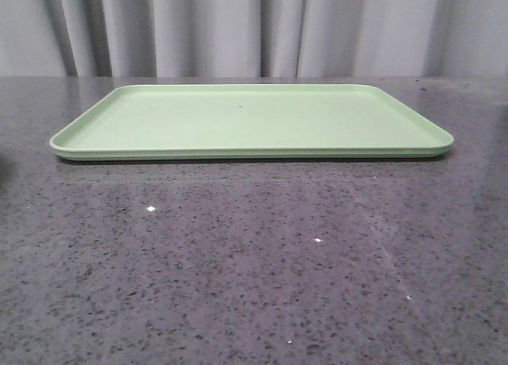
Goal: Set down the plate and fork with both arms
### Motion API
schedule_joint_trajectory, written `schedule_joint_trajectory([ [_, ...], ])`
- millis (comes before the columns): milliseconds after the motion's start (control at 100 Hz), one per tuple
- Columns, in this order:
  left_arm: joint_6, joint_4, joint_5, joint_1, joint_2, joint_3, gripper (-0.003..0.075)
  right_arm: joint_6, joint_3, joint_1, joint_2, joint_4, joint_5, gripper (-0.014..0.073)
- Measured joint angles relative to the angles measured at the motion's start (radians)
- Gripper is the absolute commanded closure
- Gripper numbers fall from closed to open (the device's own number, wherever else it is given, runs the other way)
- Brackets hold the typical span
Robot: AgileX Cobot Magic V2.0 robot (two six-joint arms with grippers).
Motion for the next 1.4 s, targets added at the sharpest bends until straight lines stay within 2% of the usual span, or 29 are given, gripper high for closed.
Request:
schedule_joint_trajectory([
  [250, 0.006, -0.013, -0.002, 0.0, 0.005, -0.006, 0.066, 0.0, 0.0, 0.0, 0.0, 0.0, 0.0, 0.0066],
  [370, 0.006, -0.015, -0.002, 0.002, 0.005, -0.013, 0.0741, 0.0, 0.0, 0.0, 0.0, 0.0, 0.0, 0.0066],
  [930, 0.006, -0.09, -0.004, 0.007, -0.03, -0.01, 0.0741, 0.0, 0.0, 0.0, 0.0, 0.0, 0.0, 0.0066],
  [1050, 0.006, -0.134, 0.01, 0.041, -0.085, -0.013, 0.0741, 0.0, 0.0, 0.0, 0.0, 0.0, 0.0, 0.0066],
  [1240, 0.096, -0.254, 0.034, 0.12, -0.141, -0.062, 0.0741, 0.0, 0.0, 0.0, 0.0, 0.0, 0.0, 0.0066],
  [1400, 0.134, -0.351, 0.037, 0.134, -0.15, -0.12, 0.0741, 0.0, 0.0, 0.0, 0.0, 0.0, 0.0, 0.0066],
])
